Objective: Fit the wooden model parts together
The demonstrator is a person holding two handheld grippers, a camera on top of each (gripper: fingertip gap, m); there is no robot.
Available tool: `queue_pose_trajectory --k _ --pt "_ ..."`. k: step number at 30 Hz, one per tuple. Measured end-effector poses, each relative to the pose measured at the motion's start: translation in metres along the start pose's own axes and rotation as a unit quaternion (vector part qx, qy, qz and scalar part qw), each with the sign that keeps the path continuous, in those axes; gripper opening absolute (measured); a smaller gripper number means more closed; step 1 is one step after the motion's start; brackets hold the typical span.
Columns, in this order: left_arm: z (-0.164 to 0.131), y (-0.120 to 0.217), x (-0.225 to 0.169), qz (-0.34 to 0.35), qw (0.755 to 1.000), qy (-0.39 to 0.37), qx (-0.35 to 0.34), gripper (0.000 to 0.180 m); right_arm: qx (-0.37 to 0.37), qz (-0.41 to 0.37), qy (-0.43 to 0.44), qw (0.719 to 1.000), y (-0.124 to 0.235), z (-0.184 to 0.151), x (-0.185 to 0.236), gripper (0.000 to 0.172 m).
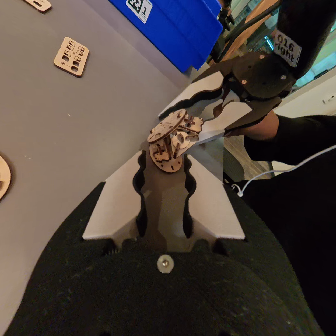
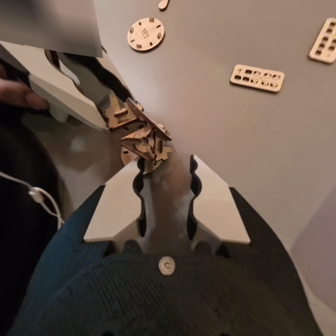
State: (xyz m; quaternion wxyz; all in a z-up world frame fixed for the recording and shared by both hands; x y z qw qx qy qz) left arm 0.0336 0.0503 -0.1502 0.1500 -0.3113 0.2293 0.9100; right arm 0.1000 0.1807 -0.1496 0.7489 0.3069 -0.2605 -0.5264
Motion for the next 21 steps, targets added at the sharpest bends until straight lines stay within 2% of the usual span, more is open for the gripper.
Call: queue_pose_trajectory --k 4,14,21 --pt "-0.002 -0.004 0.001 -0.005 1.0 0.012 0.008 0.035 -0.022 0.031 -0.088 0.995 0.0 -0.004 0.0 0.042" --pt "-0.002 -0.005 0.0 -0.025 0.999 0.018 0.012 0.03 -0.049 0.058 -0.127 0.989 -0.006 0.0 0.003 0.027" --pt "-0.003 -0.008 0.0 -0.015 0.999 0.015 0.025 0.029 -0.058 0.089 -0.157 0.982 -0.01 0.0 0.0 0.027"
Point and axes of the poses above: each gripper's, where its closed fingertips meet, y back along the fingers, z out of its top, x = y × z across the jaws, the point moved 7 cm from there along y, back along the fingers, and after that the axes turned 8 degrees about -z, right-handed, at the moved point
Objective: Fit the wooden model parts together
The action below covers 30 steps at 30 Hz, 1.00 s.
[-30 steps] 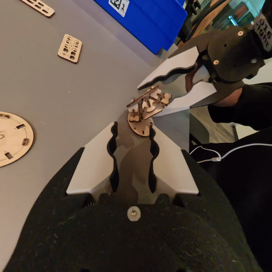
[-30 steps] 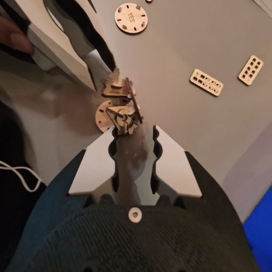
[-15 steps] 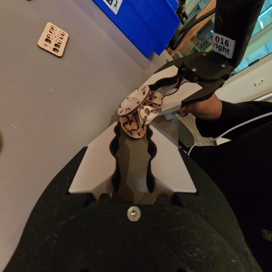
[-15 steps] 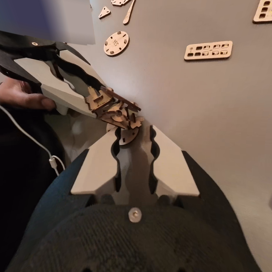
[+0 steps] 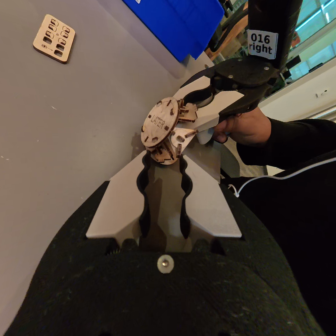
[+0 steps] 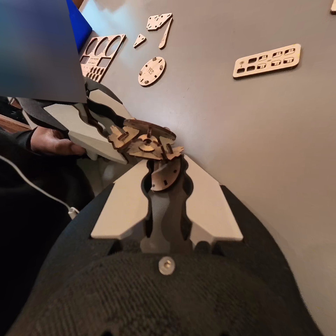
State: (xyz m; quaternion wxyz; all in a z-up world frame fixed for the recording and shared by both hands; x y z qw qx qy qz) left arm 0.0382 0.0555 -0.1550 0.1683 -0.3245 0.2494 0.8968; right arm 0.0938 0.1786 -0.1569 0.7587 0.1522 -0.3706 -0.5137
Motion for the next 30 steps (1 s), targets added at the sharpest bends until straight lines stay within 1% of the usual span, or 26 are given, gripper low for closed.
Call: queue_pose_trajectory --k 4,10,14,18,20,22,24,26,27,28,29,30 --pt "0.0 0.001 -0.002 0.001 1.0 -0.01 -0.005 0.032 0.002 -0.01 0.02 1.0 0.003 -0.002 -0.001 0.032" --pt "-0.005 0.009 -0.012 0.0 0.999 -0.036 -0.024 0.038 -0.019 -0.005 0.037 0.999 0.013 -0.004 -0.005 0.039" --pt "-0.004 0.021 -0.018 -0.005 0.996 -0.065 -0.063 0.038 -0.018 -0.016 0.042 0.999 0.02 -0.01 -0.007 0.043" --pt "0.008 0.032 -0.012 -0.02 0.992 -0.072 -0.105 0.039 -0.048 -0.025 0.067 0.996 0.028 -0.012 -0.002 0.036" --pt "0.014 0.034 -0.012 -0.02 0.989 -0.081 -0.12 0.041 -0.037 -0.032 0.075 0.996 0.025 -0.013 -0.001 0.038" --pt "0.016 0.034 -0.016 -0.011 0.986 -0.107 -0.127 0.043 -0.035 -0.037 0.085 0.995 0.023 -0.013 0.001 0.038" --pt "0.015 0.031 -0.023 0.006 0.982 -0.145 -0.119 0.044 -0.055 -0.034 0.093 0.994 0.024 -0.008 0.002 0.037" --pt "0.015 0.027 -0.026 0.033 0.977 -0.183 -0.106 0.045 -0.073 -0.021 0.096 0.993 0.024 -0.003 0.002 0.03" --pt "0.015 0.027 -0.026 0.05 0.973 -0.2 -0.105 0.045 -0.071 -0.017 0.094 0.993 0.023 -0.001 0.002 0.029" --pt "0.018 0.027 -0.023 0.074 0.968 -0.208 -0.115 0.042 -0.065 -0.01 0.092 0.994 0.021 -0.001 0.001 0.03" --pt "0.023 0.028 -0.021 0.084 0.965 -0.207 -0.136 0.04 -0.06 -0.007 0.087 0.994 0.02 0.0 0.0 0.03" --pt "0.028 0.028 -0.021 0.07 0.965 -0.197 -0.159 0.039 -0.058 -0.003 0.083 0.995 0.019 0.0 0.0 0.031"
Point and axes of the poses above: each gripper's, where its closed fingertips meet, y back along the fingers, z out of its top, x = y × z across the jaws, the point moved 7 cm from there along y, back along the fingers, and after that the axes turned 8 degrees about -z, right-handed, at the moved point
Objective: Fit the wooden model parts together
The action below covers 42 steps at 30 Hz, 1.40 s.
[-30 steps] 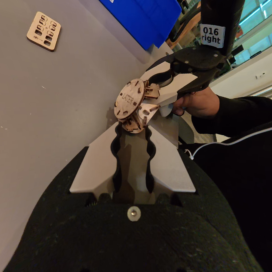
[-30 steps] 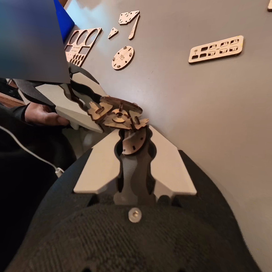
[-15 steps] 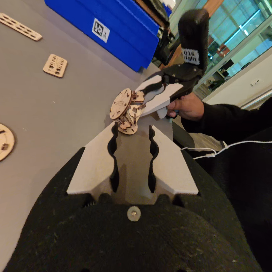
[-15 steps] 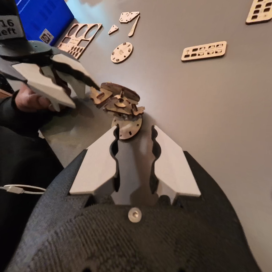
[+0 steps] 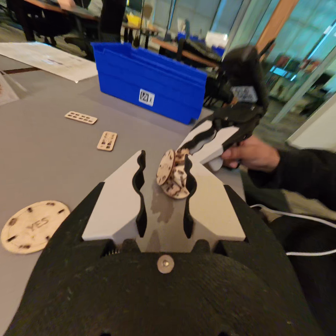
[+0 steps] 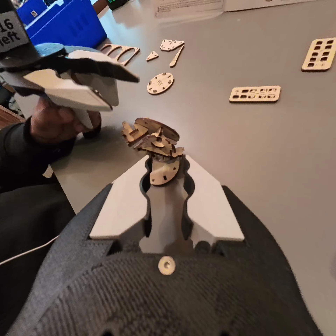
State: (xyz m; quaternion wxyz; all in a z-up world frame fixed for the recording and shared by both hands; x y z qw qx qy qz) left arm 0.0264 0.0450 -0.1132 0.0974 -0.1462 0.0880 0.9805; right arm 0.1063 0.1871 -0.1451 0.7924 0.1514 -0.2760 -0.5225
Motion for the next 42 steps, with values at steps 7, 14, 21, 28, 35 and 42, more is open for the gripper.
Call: queue_pose_trajectory --k 7,14,21,28,35,42 --pt "0.007 -0.014 0.022 -0.098 0.984 0.149 -0.029 0.039 0.017 0.03 -0.025 0.999 -0.007 0.003 -0.006 0.03" --pt "-0.007 -0.028 0.014 -0.099 0.986 0.127 0.033 0.035 0.025 0.027 -0.019 0.999 -0.015 0.007 -0.007 0.029" --pt "-0.007 -0.025 0.018 -0.097 0.984 0.145 0.025 0.022 0.021 0.038 -0.025 0.999 -0.015 0.008 -0.008 0.029" --pt "-0.011 -0.026 0.015 -0.099 0.983 0.15 0.047 0.027 0.027 0.046 -0.046 0.997 -0.016 0.008 -0.012 0.03" --pt "-0.015 -0.019 0.013 -0.079 0.984 0.152 0.056 0.032 0.032 0.03 -0.038 0.998 -0.017 0.007 -0.012 0.033" --pt "-0.018 -0.013 0.015 -0.084 0.979 0.18 0.05 0.031 0.006 -0.035 0.004 0.999 0.007 -0.002 -0.015 0.034"
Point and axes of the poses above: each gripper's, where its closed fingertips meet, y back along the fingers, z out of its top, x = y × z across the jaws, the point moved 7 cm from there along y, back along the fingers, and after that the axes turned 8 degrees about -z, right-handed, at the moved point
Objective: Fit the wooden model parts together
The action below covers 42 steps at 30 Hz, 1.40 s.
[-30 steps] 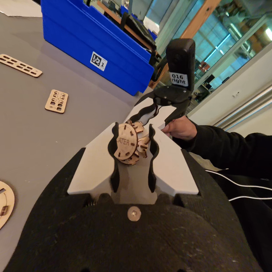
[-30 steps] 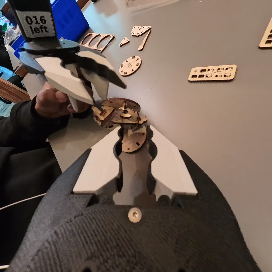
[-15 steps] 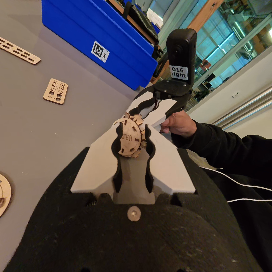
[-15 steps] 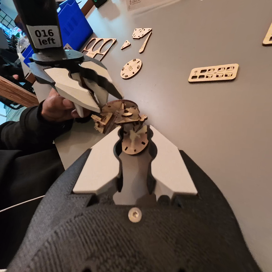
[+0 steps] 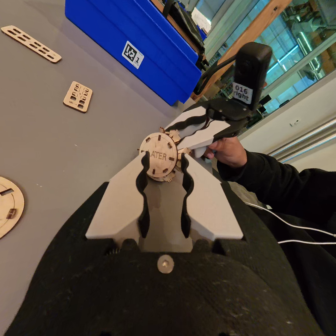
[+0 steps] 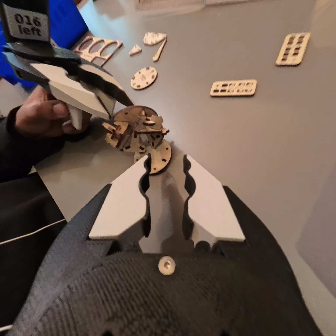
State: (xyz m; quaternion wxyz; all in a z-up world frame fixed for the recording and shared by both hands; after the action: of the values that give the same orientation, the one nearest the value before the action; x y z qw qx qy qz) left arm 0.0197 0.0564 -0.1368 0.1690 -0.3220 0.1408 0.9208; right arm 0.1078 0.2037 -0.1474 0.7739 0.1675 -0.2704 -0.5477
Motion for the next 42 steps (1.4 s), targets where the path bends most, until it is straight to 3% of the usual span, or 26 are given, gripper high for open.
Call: queue_pose_trajectory --k 5,11,42 --pt "-0.003 0.001 0.002 -0.002 1.0 0.023 0.001 0.031 -0.096 -0.031 0.021 0.995 0.019 0.005 0.014 0.0" --pt "-0.006 -0.001 0.0 -0.026 0.999 0.037 0.013 0.027 -0.016 -0.03 -0.032 0.999 -0.009 -0.003 0.035 0.0" --pt "-0.011 -0.009 0.001 -0.007 0.998 0.045 0.046 0.011 -0.019 0.023 -0.114 0.993 -0.018 0.003 0.029 0.0"
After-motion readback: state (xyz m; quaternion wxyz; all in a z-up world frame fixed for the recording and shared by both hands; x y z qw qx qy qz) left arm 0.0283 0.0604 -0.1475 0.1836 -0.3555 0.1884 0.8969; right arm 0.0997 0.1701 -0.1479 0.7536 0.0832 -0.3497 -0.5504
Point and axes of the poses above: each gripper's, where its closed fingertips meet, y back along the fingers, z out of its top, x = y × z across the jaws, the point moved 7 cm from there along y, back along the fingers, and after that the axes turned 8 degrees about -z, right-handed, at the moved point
